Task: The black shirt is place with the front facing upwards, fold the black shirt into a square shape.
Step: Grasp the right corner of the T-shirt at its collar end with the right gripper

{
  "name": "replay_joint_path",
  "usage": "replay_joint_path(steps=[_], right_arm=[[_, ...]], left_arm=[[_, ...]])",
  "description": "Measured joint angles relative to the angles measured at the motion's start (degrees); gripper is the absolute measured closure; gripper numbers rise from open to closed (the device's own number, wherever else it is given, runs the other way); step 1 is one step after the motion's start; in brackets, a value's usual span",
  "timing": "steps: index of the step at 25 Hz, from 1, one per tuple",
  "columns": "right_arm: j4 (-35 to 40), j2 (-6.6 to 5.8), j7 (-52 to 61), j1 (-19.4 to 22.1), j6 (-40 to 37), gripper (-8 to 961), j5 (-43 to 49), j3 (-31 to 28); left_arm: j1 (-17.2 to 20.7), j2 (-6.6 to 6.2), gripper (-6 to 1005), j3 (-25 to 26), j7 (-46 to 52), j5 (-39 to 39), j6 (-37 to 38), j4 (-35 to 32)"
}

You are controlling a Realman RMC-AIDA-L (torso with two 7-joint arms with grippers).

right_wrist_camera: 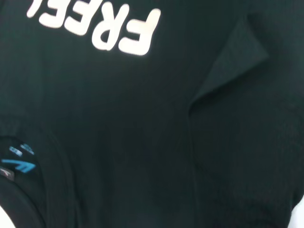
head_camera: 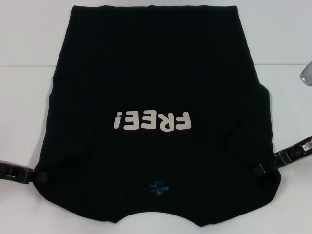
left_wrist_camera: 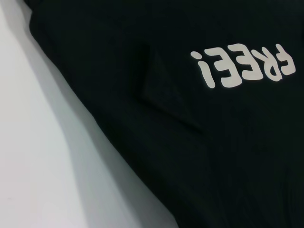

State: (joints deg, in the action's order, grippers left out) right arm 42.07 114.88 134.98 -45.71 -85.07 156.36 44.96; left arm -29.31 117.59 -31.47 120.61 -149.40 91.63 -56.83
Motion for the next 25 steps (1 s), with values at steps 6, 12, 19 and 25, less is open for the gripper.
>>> replay_joint_path(steps=[6, 12, 19, 25], right_arm=[[-0.3, 0.26, 1.1, -0.1, 1.3, 163, 1.8, 2.4], [-0.2, 0.31, 1.2, -0.2, 1.0, 549, 1.9, 2.5], [0.1, 0.23, 1.1, -0.2, 0.2, 778, 1.9, 2.5], [0.3, -0.95, -1.4, -0.3, -4.2, 869, 1.7, 2.5]], left_arm=[[-0.1, -0.10, 963, 0.0, 0.0, 0.0, 0.1, 0.4], [-0.2, -0.09, 961, 0.0, 0.0, 0.0, 0.2, 0.5], [-0.5, -0.34, 959, 0.0, 0.1, 0.0, 1.3, 1.0], [-1.9, -3.09, 958, -0.1, 0.4, -0.3, 5.8, 6.2]])
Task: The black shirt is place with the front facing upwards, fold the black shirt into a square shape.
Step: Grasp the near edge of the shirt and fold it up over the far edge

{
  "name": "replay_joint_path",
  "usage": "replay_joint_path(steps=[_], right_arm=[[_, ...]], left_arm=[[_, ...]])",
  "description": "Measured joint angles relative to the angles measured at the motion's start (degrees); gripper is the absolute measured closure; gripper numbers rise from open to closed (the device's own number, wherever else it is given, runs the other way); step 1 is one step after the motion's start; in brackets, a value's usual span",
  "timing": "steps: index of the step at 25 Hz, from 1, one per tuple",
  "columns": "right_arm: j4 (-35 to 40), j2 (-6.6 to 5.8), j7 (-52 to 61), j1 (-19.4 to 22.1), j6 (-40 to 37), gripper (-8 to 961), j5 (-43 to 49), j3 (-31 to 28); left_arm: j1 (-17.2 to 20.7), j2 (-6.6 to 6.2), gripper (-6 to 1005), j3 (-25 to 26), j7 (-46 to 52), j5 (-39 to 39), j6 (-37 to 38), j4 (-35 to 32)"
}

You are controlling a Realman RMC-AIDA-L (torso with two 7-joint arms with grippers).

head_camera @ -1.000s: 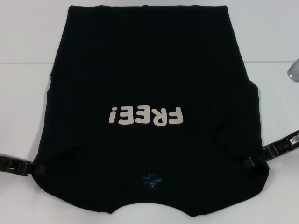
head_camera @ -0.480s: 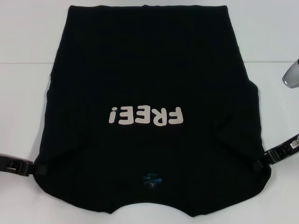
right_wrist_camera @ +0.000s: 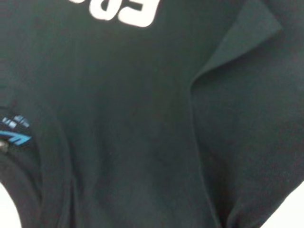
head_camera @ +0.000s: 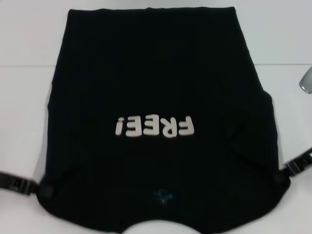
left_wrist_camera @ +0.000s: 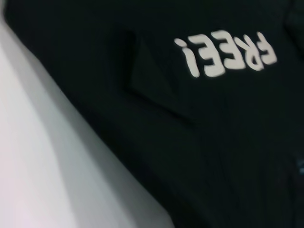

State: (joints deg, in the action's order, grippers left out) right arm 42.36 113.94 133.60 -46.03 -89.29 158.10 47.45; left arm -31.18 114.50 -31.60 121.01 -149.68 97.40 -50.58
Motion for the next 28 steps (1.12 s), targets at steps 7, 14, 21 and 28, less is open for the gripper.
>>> replay_joint_path(steps=[7, 14, 21, 28], right_arm=[[-0.5, -3.38, -8.3, 2.2, -15.6, 929, 0.6, 0.1], [-1.5, -2.80, -12.1, 3.9, -19.2, 928, 1.4, -0.8], [-2.9, -4.97, -9.0, 1.5, -10.4, 928, -1.0, -19.3], [-6.2, -5.34, -5.8, 2.5, 7.7, 927, -17.1, -25.0]], left_arm=[[-1.8, -5.13, 956, -1.3, -1.9, -0.1, 16.4, 11.2], [-3.4, -6.52, 955, -0.6, -3.0, 0.5, 20.1, 15.9], [-9.9, -8.11, 953, 10.6, 5.1, 1.6, 14.4, 14.7], [-12.1, -8.36, 951, 17.7, 11.3, 4.2, -6.3, 15.6]])
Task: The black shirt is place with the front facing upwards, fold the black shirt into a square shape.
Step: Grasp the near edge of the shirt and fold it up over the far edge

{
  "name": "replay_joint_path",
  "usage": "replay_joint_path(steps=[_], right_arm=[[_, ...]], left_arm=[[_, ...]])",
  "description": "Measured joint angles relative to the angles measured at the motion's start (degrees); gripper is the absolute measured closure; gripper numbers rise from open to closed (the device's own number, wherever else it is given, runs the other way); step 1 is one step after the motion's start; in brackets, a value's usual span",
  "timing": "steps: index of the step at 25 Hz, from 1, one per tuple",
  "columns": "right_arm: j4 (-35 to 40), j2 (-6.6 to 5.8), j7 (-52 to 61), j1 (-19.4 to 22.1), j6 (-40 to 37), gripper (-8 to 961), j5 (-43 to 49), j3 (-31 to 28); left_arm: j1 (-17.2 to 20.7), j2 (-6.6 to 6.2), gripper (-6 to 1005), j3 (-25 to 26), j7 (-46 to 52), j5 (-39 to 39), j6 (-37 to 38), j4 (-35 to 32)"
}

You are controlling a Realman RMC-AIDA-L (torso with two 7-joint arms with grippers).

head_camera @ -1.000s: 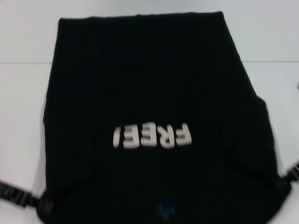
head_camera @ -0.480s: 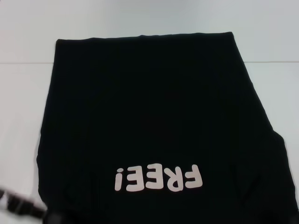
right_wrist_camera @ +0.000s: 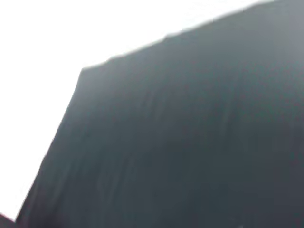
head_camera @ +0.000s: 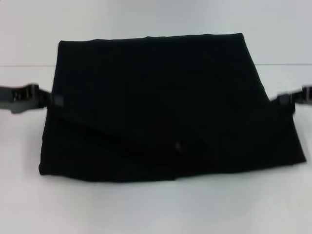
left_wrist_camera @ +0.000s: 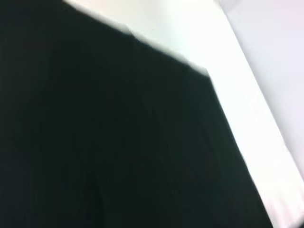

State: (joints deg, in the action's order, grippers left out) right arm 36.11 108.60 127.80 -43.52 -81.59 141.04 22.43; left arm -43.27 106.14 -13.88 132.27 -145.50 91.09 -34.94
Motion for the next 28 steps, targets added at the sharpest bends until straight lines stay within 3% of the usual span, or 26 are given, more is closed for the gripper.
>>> replay_joint_path(steps=[3, 8, 10, 17, 19, 25, 28], right_arm=[[-2.4, 1.74, -2.2, 0.4, 8.6, 927, -5.4, 0.4], [-3.2, 5.98, -6.8, 0.1, 19.7, 926, -8.8, 0.5], [-3.1, 6.86, -8.4, 0.2, 22.0, 926, -10.9, 0.3], [-3.7, 7.08, -11.7, 0.6, 25.0, 926, -17.7, 0.6], [-4.3, 7.58, -13.0, 0.4, 26.9, 925, -17.9, 0.6], [-8.3, 8.40, -18.7, -1.2, 33.3, 925, -18.1, 0.7], [-9.5, 9.10, -21.1, -2.0, 36.7, 925, -18.1, 1.0]], left_arm=[[1.3, 1.30, 950, 0.0, 0.0, 4.3, -7.6, 1.8], [3.3, 3.94, 949, 0.0, -1.6, 10.4, -16.4, 3.7], [3.8, 4.64, 949, 0.0, -1.9, 11.8, -18.3, 3.6], [4.8, 5.41, 947, 0.0, -3.7, 17.4, -22.9, 3.8], [4.7, 6.77, 947, -0.1, -5.4, 19.3, -25.9, 3.7], [3.7, 8.64, 945, -0.7, -8.6, 20.5, -31.4, 4.0], [2.7, 10.60, 944, -0.9, -12.1, 20.6, -35.9, 4.1]])
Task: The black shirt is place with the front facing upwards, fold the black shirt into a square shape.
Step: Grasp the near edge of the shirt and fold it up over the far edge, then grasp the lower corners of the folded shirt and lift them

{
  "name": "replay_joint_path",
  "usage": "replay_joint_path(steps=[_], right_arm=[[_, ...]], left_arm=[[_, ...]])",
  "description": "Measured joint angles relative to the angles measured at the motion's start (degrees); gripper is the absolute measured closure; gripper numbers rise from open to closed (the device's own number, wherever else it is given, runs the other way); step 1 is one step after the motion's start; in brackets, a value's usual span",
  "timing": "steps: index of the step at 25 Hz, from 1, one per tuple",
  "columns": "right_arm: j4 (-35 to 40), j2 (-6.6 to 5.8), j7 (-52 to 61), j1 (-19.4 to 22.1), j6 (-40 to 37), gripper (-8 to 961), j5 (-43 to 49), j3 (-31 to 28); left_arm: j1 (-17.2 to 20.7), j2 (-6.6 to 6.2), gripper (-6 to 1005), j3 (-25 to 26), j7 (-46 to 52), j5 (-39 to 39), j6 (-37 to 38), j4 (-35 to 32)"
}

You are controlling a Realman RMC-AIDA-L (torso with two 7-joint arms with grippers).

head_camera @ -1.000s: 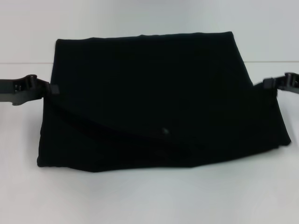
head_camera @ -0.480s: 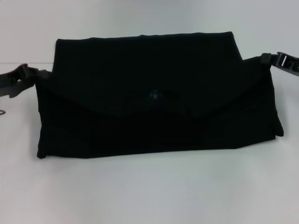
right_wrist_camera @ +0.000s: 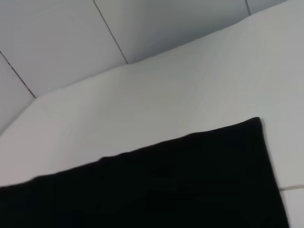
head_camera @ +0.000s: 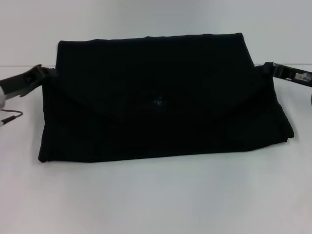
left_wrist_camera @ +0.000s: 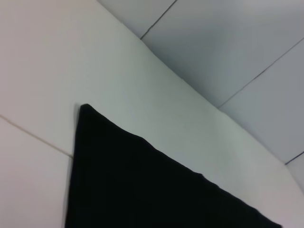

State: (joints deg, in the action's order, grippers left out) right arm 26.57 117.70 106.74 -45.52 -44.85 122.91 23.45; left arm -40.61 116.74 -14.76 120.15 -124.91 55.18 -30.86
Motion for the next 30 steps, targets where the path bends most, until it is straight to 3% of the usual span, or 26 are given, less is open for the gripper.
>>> replay_joint_path(steps=[1, 7, 9, 14, 17, 20, 21, 22, 24, 27, 30], right_arm=[[-0.3, 0.23, -0.9, -0.2, 0.8, 925, 0.0, 0.1], [-0.6, 1.65, -8.4, 0.0, 2.0, 924, -3.1, 0.4], [-0.7, 1.76, -9.4, 0.5, 1.7, 864, -4.8, 0.4], [-0.7, 1.53, -9.5, 2.0, 0.3, 693, -9.1, 0.1], [-0.6, 0.91, -9.2, 3.6, -2.0, 571, -12.5, -0.3], [-0.4, 0.15, -9.2, 5.8, -6.5, 432, -16.6, -0.3], [-0.2, -0.20, -9.3, 6.5, -8.8, 383, -17.5, -0.2], [-0.1, -0.54, -9.5, 7.2, -11.1, 334, -18.1, -0.1], [-0.1, -1.38, -10.0, 8.2, -15.8, 267, -17.7, 0.7], [-0.2, -2.19, -12.2, 9.6, -21.9, 214, -15.6, 3.1], [-0.1, -2.13, -17.3, 11.1, -26.2, 161, -14.2, 5.6]], left_arm=[[0.0, 0.00, 944, 0.0, 0.0, 0.0, 0.0, 0.0], [-0.9, 2.72, 943, -1.0, -2.5, 0.3, -5.7, -0.2], [-0.7, 3.22, 942, -1.0, -3.9, 0.9, -6.1, -0.2], [0.4, 2.83, 941, -1.0, -6.5, 3.3, -5.4, 0.6], [1.6, 2.22, 780, -0.9, -6.4, 4.3, -3.3, 0.8], [3.4, 1.28, 658, -0.9, -6.0, 5.4, 0.0, 0.9], [4.9, 0.04, 623, -1.0, -5.0, 5.6, 3.8, 0.9], [4.9, 0.04, 588, -1.0, -5.0, 5.6, 3.8, 0.9], [6.5, -1.72, 519, -1.2, -3.0, 5.6, 8.4, 0.9], [9.1, -5.05, 284, -3.0, 1.0, 4.7, 14.7, 0.9], [10.6, -7.43, 248, -6.7, 4.0, 3.3, 17.7, 0.9]])
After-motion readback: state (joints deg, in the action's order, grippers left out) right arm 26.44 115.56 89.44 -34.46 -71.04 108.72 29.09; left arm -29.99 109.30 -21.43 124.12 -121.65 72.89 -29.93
